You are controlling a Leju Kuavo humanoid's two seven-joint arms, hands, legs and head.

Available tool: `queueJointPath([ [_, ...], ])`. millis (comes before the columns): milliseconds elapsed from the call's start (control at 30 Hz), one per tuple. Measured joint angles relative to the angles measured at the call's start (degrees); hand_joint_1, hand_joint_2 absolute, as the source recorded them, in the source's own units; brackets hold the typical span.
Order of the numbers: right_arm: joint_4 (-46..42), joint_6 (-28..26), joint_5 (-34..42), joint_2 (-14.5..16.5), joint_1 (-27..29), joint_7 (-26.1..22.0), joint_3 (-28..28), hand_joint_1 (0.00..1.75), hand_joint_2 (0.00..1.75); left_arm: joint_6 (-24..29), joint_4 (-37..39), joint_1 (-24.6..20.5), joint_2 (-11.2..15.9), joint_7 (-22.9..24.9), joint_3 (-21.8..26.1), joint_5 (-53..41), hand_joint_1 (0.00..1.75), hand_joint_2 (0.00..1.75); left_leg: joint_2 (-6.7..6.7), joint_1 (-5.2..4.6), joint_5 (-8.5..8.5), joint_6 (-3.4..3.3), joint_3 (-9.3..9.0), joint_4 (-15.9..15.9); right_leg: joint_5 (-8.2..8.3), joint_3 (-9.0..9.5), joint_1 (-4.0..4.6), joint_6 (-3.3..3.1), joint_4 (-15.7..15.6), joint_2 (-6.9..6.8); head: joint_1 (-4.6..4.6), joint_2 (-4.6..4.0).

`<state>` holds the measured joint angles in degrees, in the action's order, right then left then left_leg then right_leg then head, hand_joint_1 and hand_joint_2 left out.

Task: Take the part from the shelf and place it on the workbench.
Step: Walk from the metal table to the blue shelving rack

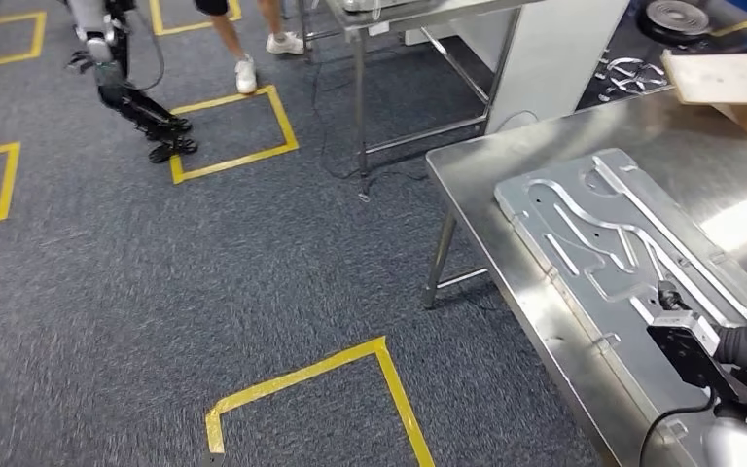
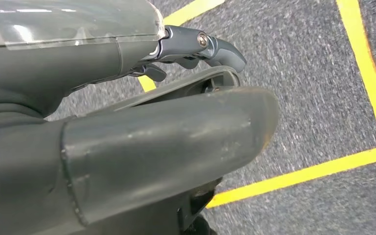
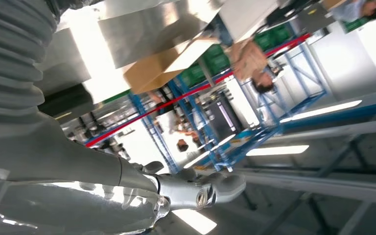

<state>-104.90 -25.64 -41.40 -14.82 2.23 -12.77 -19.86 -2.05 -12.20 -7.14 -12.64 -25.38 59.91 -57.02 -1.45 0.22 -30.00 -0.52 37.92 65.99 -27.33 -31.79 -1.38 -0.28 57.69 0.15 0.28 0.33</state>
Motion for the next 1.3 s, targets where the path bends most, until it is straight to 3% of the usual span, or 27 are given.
queueJointPath([
  [67, 0.2, 0.0, 0.0, 0.0, 0.0, 0.0, 0.1, 0.00, 0.00, 0.0, 0.0, 0.0, 0.0, 0.0, 0.0, 0.0, 0.00, 0.00, 0.76, 0.16, -2.72, 0.22, 3.11, 6.8, -0.11, 0.00, 0.26, -0.24, 0.0, -1.79, -0.01, 0.00],
  [100, 0.3, 0.0, 0.0, 0.0, 0.0, 0.0, 0.1, 0.00, 0.00, 0.0, 0.0, 0.0, 0.0, 0.0, 0.0, 0.0, 0.00, 0.00, 0.87, 0.18, -2.66, 0.28, 3.58, 8.0, -0.18, 0.02, 0.31, -0.27, 0.1, -2.63, -0.01, 0.00],
  [133, 0.4, 0.0, 0.0, 0.0, 0.0, 0.0, 0.2, 0.00, 0.00, 0.0, 0.0, 0.1, 0.0, 0.0, 0.0, 0.0, 0.00, 0.00, 1.06, 0.19, -1.58, 0.28, 2.97, 7.0, -0.27, 0.08, 0.34, -0.25, 0.1, -3.42, -0.02, 0.00],
  [167, 0.4, 0.0, 0.0, 0.0, -0.1, 0.0, 0.2, 0.00, 0.00, 0.0, 0.0, 0.1, 0.0, 0.0, 0.0, 0.0, 0.00, 0.00, 1.53, 0.17, 0.25, 0.17, 1.31, 4.0, -0.40, 0.18, 0.36, -0.18, 0.2, -4.12, -0.02, 0.00],
  [233, 0.4, 0.0, 0.0, 0.0, -0.1, 0.0, 0.3, 0.00, 0.00, 0.0, 0.0, 0.1, 0.0, 0.0, 0.0, 0.0, 0.00, 0.00, 3.92, -0.19, 3.06, -0.33, -2.63, -3.7, -0.80, 0.38, 0.58, 0.18, 0.5, -5.39, -0.01, 0.00],
  [300, 0.4, 0.0, 0.0, -0.1, -0.1, 0.0, 0.3, 0.00, 0.00, 0.0, 0.0, -0.1, 0.0, 0.0, -0.1, 0.0, 0.00, 0.00, 5.33, -0.61, 3.61, -0.91, -4.27, -7.2, -1.09, 0.50, 0.92, 0.71, 0.7, -6.61, 0.01, 0.00],
  [367, 0.5, 0.0, 0.0, -0.1, -0.3, 0.0, 0.4, 0.00, 0.00, 0.0, 0.0, 0.0, 0.1, 0.0, -0.1, 0.0, 0.00, 0.00, 4.19, -0.66, 3.78, -1.51, -4.26, -7.5, -1.23, 0.69, 1.04, 1.27, 0.6, -7.79, 0.02, 0.00],
  [400, 0.5, 0.0, 0.0, -0.1, -0.3, 0.0, 0.5, 0.00, 0.00, 0.0, 0.0, 0.1, 0.1, 0.0, -0.1, 0.0, 0.00, 0.00, 3.52, -0.57, 3.98, -1.86, -4.34, -7.8, -1.56, 0.76, 0.91, 1.59, 0.8, -7.33, 0.03, 0.00],
  [433, 0.5, 0.0, 0.0, -0.2, -0.4, 0.0, 0.6, 0.00, 0.00, 0.0, 0.0, 0.2, 0.1, 0.0, -0.1, 0.0, 0.00, 0.00, 2.93, -0.42, 4.21, -2.21, -4.44, -8.1, -2.42, 0.43, 0.74, 1.89, 1.8, -5.99, 0.04, 0.00],
  [500, 0.6, 0.0, 0.0, -0.3, -0.4, 0.0, 0.7, 0.00, 0.00, 0.0, 0.0, 0.1, 0.0, 0.0, -0.1, 0.0, 0.00, 0.00, 1.77, -0.15, 4.51, -2.68, -4.52, -8.5, -5.57, -1.95, 0.42, 2.38, 7.1, -2.22, 0.09, 0.00],
  [533, 0.7, 0.0, -0.1, -0.4, -0.4, 0.0, 0.7, 0.00, 0.00, 0.0, 0.0, 0.0, 0.0, 0.0, -0.2, 0.0, 0.00, 0.00, 1.13, -0.11, 4.56, -2.77, -4.48, -8.5, -7.29, -3.84, 0.38, 2.51, 10.9, -1.08, 0.10, 0.00],
  [567, 0.9, 0.0, -0.1, -0.4, -0.3, 0.1, 0.8, 0.00, 0.00, 0.0, 0.0, -0.1, 0.0, 0.0, -0.2, 0.0, 0.00, 0.00, 0.42, -0.11, 4.57, -2.80, -4.46, -8.4, -8.31, -5.50, 0.37, 2.61, 14.0, -0.64, 0.11, 0.00],
  [600, 1.1, 0.0, -0.2, -0.4, -0.3, 0.1, 0.8, 0.00, 0.00, 0.0, 0.0, -0.1, 0.0, 0.1, -0.2, 0.0, 0.00, 0.00, -0.35, -0.12, 4.57, -2.80, -4.47, -8.4, -8.24, -6.47, 0.35, 2.66, 15.7, -0.47, 0.10, 0.00],
  [633, 1.3, 0.0, -0.4, -0.4, -0.4, 0.2, 0.9, 0.00, 0.00, 0.1, 0.0, -0.1, 0.0, 0.1, -0.3, -0.1, 0.00, 0.00, -1.14, -0.13, 4.56, -2.79, -4.49, -8.3, -7.03, -6.47, 0.31, 2.65, 15.2, -0.35, 0.10, 0.00],
  [667, 1.5, 0.0, -0.7, -0.4, -0.4, 0.3, 0.9, 0.00, 0.00, 0.1, 0.0, -0.1, 0.0, 0.1, -0.3, -0.1, 0.00, 0.00, -1.93, -0.11, 4.52, -2.73, -4.52, -8.1, -4.94, -5.50, 0.24, 2.58, 12.7, 0.02, 0.10, 0.00],
  [733, 1.7, 0.0, -1.1, -0.4, -0.6, 0.4, 1.0, 0.00, 0.00, 0.1, 0.0, -0.1, 0.0, 0.2, -0.3, -0.3, 0.00, 0.00, -3.42, -0.15, 4.40, -2.46, -4.40, -7.8, -1.16, -2.50, 0.01, 2.31, 5.5, 2.15, 0.10, 0.00],
  [800, 1.9, 0.0, -1.3, -0.5, -0.7, 0.6, 1.1, 0.00, 0.00, 0.1, 0.0, -0.2, -0.1, 0.2, -0.4, -0.4, 0.00, 0.00, -4.78, -0.10, 4.46, -1.89, -3.93, -7.4, -0.23, -0.87, -0.02, 2.04, 1.7, 3.78, 0.09, 0.00],
  [867, 2.1, 0.0, -1.4, -0.6, -1.0, 0.8, 1.2, 0.00, 0.00, 0.1, 0.0, 0.0, -0.1, 0.1, -0.4, -0.6, 0.00, 0.00, -6.13, 0.04, 4.75, -1.14, -3.46, -7.5, -0.42, -0.66, 0.05, 1.68, 1.2, 3.09, 0.08, 0.00],
  [900, 2.2, 0.0, -1.5, -0.7, -1.1, 0.9, 1.2, 0.00, 0.00, 0.1, 0.0, 0.1, 0.0, 0.1, -0.4, -0.6, 0.00, 0.00, -5.95, 0.00, 4.63, -0.80, -3.30, -7.3, -0.29, -0.53, 0.00, 1.39, 0.9, 2.39, 0.08, 0.00],
  [967, 2.4, 0.0, -1.8, -0.7, -1.3, 0.9, 1.3, 0.00, 0.00, 0.1, 0.0, 0.2, 0.0, 0.2, -0.5, -0.8, 0.00, 0.00, -3.55, -0.20, 2.86, -0.24, -2.01, -4.7, -0.05, -0.23, -0.16, 0.63, 0.4, 0.86, -0.03, 0.00],
  [1033, 2.6, 0.2, -2.1, -0.7, -1.4, 1.1, 1.3, 0.00, 0.00, 0.1, 0.0, 0.0, 0.0, 0.2, -0.7, -1.0, 0.00, 0.00, -0.45, -0.08, -0.61, 0.05, 1.08, 1.9, -0.07, -0.16, 0.03, 0.15, 0.2, -0.72, -0.14, 0.00],
  [1067, 2.9, 0.4, -2.2, -0.8, -1.5, 1.2, 1.4, 0.00, 0.00, 0.1, 0.0, -0.1, 0.0, 0.2, -0.8, -1.1, 0.00, 0.00, 0.23, 0.02, -1.95, 0.17, 2.74, 5.4, -0.12, -0.19, 0.13, 0.05, 0.3, -1.58, -0.14, 0.00],
  [1100, 3.2, 0.6, -2.3, -0.8, -1.7, 1.2, 1.5, 0.00, 0.00, 0.1, 0.0, -0.1, 0.0, 0.2, -0.9, -1.2, 0.00, 0.00, 0.61, 0.09, -2.44, 0.25, 3.73, 7.6, -0.18, -0.19, 0.19, 0.00, 0.3, -2.40, -0.14, 0.00],
  [1133, 3.6, 0.7, -2.5, -0.8, -2.0, 1.2, 1.6, 0.00, 0.00, 0.1, 0.0, -0.1, 0.0, 0.2, -1.0, -1.2, 0.00, 0.00, 0.86, 0.11, -1.92, 0.30, 3.75, 7.8, -0.25, -0.19, 0.21, 0.00, 0.4, -3.18, -0.14, 0.00],
  [1200, 4.2, 0.9, -2.7, -0.8, -2.5, 1.3, 1.8, 0.00, 0.00, 0.1, 0.0, -0.1, 0.0, 0.2, -1.2, -1.3, 0.00, 0.00, 1.97, 0.07, 1.40, 0.12, 0.77, 2.4, -0.49, -0.08, 0.23, 0.17, 0.6, -4.58, -0.15, 0.00],
  [1233, 4.5, 1.0, -2.7, -0.9, -2.7, 1.3, 1.9, 0.00, 0.00, 0.1, 0.0, -0.1, 0.0, 0.2, -1.3, -1.4, 0.00, 0.00, 3.36, -0.18, 2.72, -0.07, -1.22, -1.4, -0.68, -0.03, 0.35, 0.38, 0.8, -5.22, -0.15, 0.00],
  [1300, 5.0, 1.0, -2.8, -0.9, -3.0, 1.3, 2.0, 0.00, 0.00, 0.2, 0.0, -0.4, 0.0, 0.2, -1.4, -1.6, 0.00, 0.00, 5.39, -0.63, 3.88, -0.67, -3.60, -6.3, -0.99, 0.03, 0.68, 0.95, 1.0, -6.46, -0.12, 0.00],
])
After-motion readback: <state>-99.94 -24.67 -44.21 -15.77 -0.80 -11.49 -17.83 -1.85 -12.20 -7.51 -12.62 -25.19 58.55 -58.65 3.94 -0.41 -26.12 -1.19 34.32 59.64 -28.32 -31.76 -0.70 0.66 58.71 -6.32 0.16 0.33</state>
